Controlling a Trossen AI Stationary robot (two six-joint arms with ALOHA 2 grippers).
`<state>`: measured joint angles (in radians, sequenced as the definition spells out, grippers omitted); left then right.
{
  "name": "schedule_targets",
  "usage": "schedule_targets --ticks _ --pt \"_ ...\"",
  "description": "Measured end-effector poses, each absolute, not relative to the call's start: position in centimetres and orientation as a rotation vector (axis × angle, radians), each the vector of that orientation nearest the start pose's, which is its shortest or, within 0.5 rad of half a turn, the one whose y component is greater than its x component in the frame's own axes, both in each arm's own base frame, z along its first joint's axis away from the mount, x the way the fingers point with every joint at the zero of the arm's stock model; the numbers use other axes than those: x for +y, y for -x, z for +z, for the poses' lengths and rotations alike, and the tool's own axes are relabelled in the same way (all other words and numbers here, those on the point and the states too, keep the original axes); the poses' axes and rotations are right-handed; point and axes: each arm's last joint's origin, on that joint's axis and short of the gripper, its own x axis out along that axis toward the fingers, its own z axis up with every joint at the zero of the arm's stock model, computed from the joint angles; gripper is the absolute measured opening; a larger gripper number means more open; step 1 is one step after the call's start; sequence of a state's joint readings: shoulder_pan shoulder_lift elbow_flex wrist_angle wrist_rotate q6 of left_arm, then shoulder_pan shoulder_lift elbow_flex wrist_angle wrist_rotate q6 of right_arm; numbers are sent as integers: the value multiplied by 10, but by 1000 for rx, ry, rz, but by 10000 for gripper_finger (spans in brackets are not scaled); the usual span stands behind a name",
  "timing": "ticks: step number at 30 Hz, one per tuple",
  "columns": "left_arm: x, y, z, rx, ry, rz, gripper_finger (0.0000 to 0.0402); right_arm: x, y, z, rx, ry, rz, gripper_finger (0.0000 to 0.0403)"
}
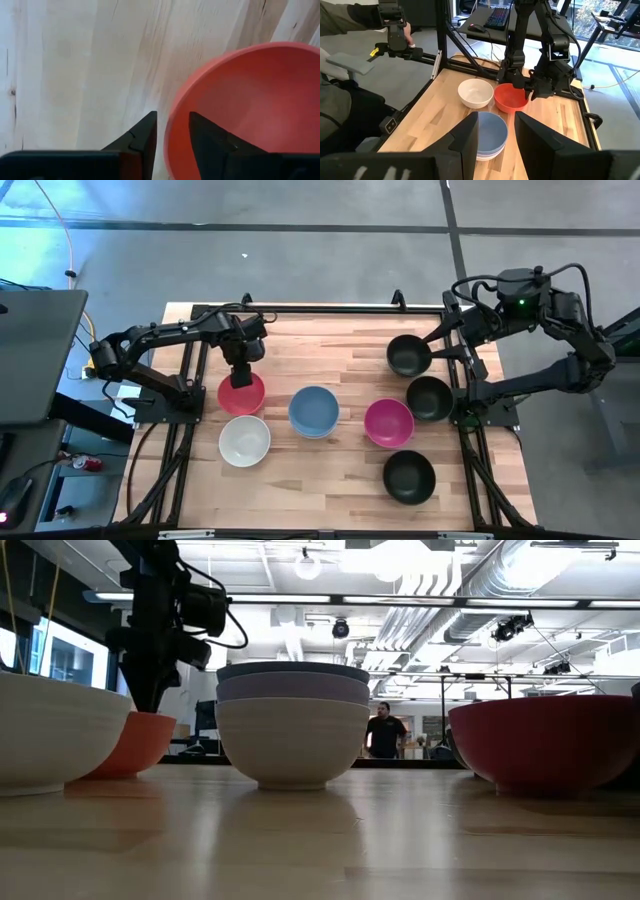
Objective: Nest bowls inside each other
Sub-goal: Stack the red bowl on top of the blue bowl
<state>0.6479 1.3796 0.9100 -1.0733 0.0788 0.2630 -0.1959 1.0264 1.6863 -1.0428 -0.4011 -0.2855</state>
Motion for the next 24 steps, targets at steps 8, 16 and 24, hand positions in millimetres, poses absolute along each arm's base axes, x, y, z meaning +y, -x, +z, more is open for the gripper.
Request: schedule_targets --ticks 8,16,24 --pt "131 -177 205 1509 354 246 102 -14 -127 491 342 166 254 121" --pt "131 -180 201 1520 345 229 99 -14 -127 490 347 165 255 121" --pt "131 -180 201 1513 343 214 19 -14 -127 490 347 167 255 121"
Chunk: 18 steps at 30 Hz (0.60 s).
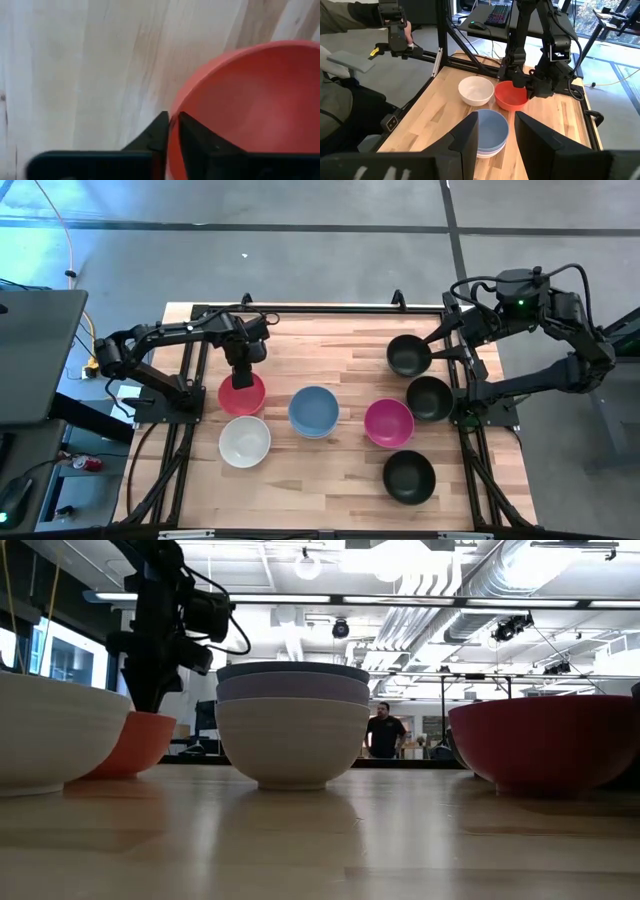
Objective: Nest bowls inside each other
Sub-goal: Stack the red bowl on top of the blue bowl
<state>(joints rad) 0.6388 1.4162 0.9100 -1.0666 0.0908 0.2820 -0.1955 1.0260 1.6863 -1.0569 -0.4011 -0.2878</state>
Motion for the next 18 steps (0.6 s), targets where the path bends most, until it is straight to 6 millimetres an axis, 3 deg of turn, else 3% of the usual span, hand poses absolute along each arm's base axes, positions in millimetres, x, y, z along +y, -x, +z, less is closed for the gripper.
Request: schedule_targets --ticks 10,18 --pt "134 -182 202 1492 319 238 2 -14 -127 490 347 167 255 121" --pt "153 -171 203 1454 336 302 1 -14 -127 491 339 171 254 121"
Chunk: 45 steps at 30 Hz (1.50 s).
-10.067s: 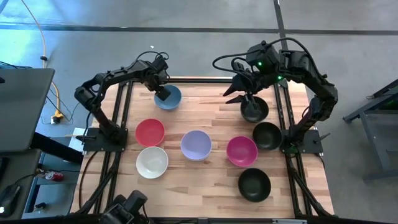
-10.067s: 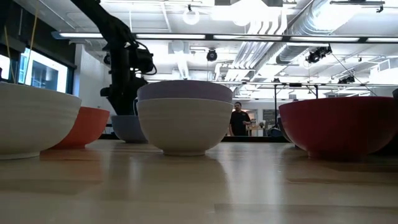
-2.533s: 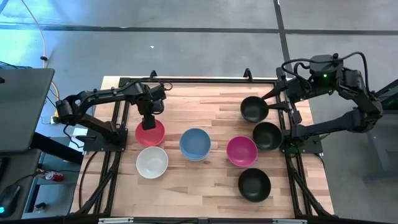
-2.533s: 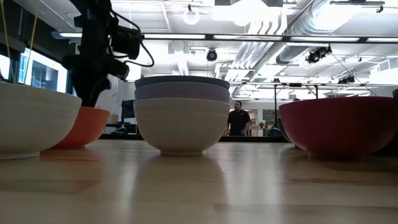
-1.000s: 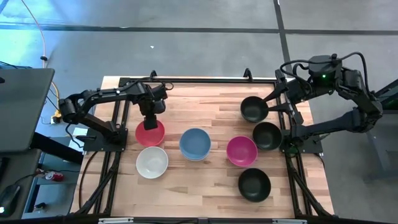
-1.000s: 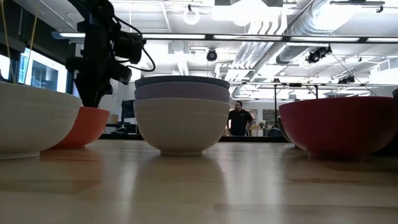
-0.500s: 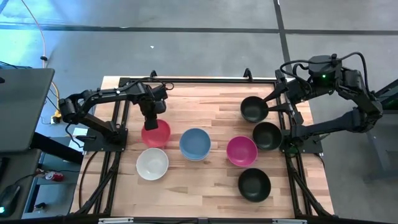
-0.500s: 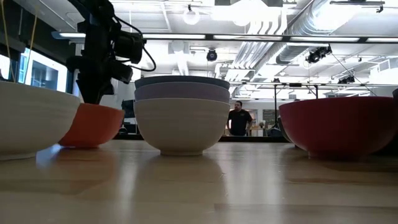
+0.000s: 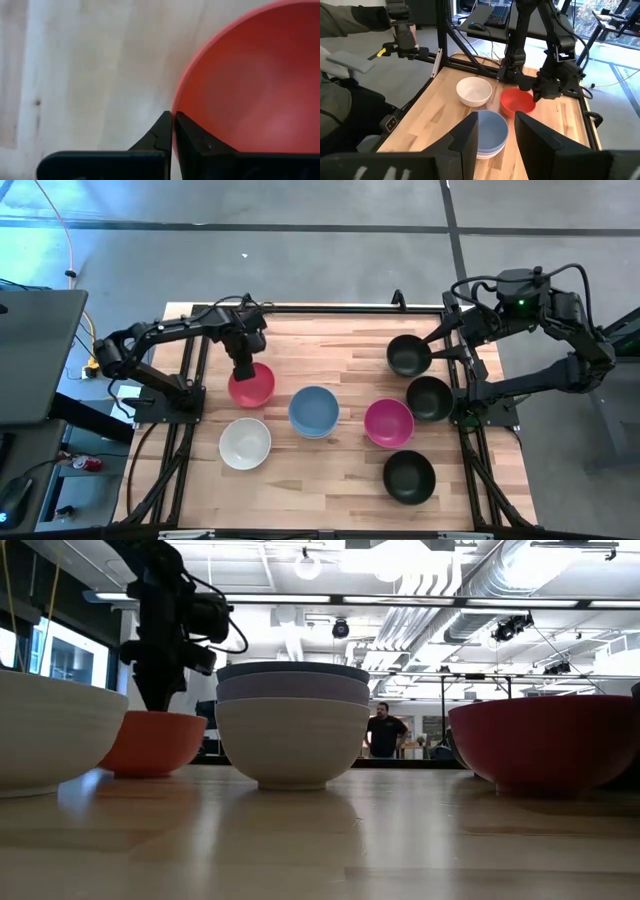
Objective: Nest bowls inside each other
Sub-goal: Stack the red bowl on top of the blue bowl
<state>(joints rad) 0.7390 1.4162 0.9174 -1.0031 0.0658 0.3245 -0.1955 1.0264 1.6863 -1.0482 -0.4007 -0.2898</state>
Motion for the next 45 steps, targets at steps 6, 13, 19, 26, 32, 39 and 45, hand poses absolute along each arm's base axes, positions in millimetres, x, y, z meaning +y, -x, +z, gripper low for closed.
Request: schedule_targets --ticks 6,13,19,26,32,39,45 --pt "177 -164 226 1374 352 351 0 -14 -128 493 319 180 252 121" --pt "193 -164 282 1268 349 388 0 -14 -128 493 319 180 252 121" --pt "187 -173 330 1172 335 365 0 -14 -128 493 319 184 251 121" --pt "162 -198 363 1069 303 253 0 -14 -128 493 320 186 245 121" --pt "143 -238 361 1095 279 147 0 -14 -128 493 320 182 245 121" --pt "129 -299 346 1145 253 -23 0 -14 -128 491 339 157 244 121" --pt "129 -340 341 1196 215 -101 0 -14 -127 489 368 145 247 121"
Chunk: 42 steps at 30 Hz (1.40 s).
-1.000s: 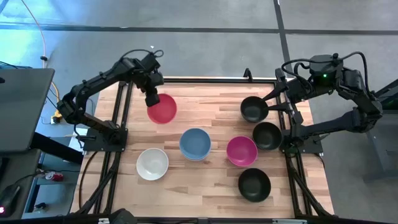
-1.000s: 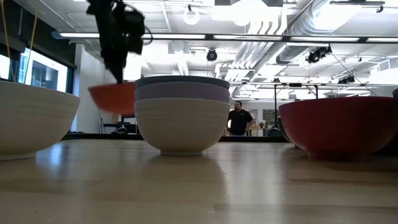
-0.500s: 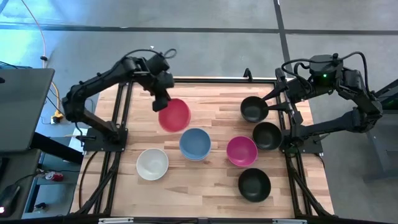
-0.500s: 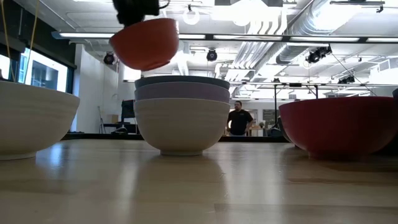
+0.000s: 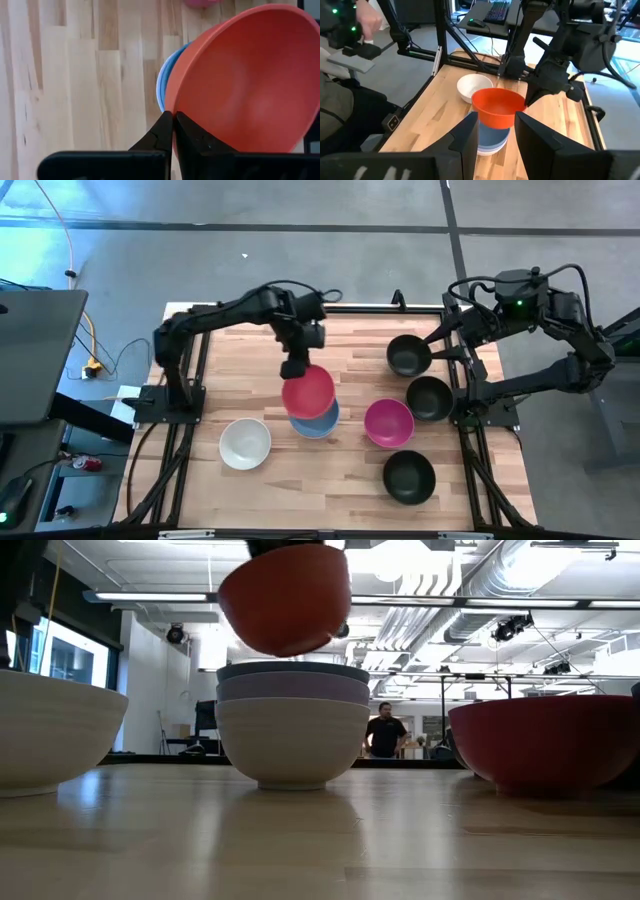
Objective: Nest bowls inside each other
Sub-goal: Stack the red bowl on top of the blue bowl
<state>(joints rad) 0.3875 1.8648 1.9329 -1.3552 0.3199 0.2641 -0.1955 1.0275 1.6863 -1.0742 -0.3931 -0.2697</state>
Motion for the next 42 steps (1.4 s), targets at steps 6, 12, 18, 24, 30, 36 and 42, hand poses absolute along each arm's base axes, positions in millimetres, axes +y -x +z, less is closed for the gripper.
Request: schedule_targets --ticks 6,12,18,24,30,36,42 --pt "131 -366 320 1290 219 -150 0 -13 -125 485 412 130 252 121" --pt "138 -380 287 1388 251 -175 0 -13 -124 483 435 122 259 121" --pt "140 -388 270 1416 262 -201 0 -13 -122 481 455 126 265 121" --pt "139 -390 269 1406 251 -204 0 -13 -122 481 455 138 271 121" --pt "132 -393 269 1405 240 -215 0 -13 -122 481 454 140 271 121" --pt "129 -395 269 1397 245 -206 0 -13 -122 481 454 135 270 121" --pt "127 -396 269 1405 240 -194 0 -13 -122 481 453 131 274 121"
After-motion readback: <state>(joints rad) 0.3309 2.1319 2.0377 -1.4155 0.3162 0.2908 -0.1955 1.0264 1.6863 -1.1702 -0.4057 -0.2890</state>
